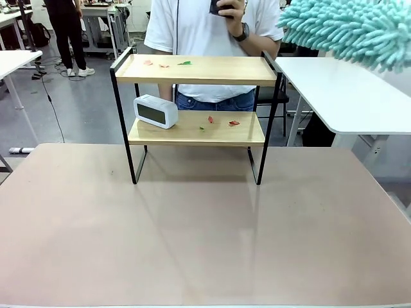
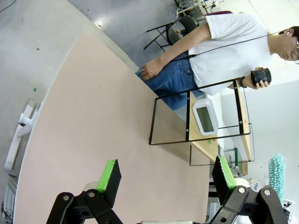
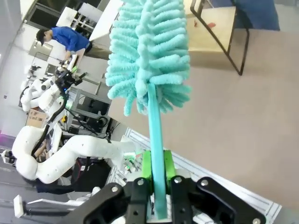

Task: Clean the shelf.
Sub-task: Clean the specific tier of the Shelf with the Duster once objects are removed.

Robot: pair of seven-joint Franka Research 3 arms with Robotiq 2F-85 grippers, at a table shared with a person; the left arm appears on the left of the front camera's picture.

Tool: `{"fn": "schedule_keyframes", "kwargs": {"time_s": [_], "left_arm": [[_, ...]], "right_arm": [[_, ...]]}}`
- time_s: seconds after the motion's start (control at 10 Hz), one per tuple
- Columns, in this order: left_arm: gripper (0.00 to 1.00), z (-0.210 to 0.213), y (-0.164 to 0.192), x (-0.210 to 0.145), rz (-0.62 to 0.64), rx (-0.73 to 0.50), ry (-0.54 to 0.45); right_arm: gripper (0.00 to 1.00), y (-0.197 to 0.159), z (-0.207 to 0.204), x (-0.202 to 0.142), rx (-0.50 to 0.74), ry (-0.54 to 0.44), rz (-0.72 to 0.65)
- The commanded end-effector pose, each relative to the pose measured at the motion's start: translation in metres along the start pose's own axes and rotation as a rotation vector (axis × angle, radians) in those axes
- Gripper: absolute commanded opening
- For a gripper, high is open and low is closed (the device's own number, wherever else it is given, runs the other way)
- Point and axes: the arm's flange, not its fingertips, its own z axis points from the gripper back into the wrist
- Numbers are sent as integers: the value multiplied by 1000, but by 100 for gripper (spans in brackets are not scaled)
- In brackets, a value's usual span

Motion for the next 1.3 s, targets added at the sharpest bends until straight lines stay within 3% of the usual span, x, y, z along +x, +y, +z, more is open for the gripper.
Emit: {"fn": "schedule_keyframes", "kwargs": {"time_s": [0.0, 0.3, 0.4, 0.6, 0.7, 1.2], "left_arm": [[100, -1, 1, 1, -18, -22, -8], [100, -1, 1, 1, -18, -22, -8], [100, -1, 1, 1, -18, -22, -8], [100, -1, 1, 1, -18, -22, -8], [100, -1, 1, 1, -18, -22, -8], [100, -1, 1, 1, -18, -22, -8]], "right_arm": [[12, 26, -50, 55, -51, 18, 73], [12, 64, -129, 118, -131, 167, 114], [0, 73, -151, 131, -199, 109, 140], [0, 86, -174, 145, -233, 41, 155], [0, 86, -187, 150, -282, 67, 140], [0, 51, -234, 182, -359, -94, 59]]}}
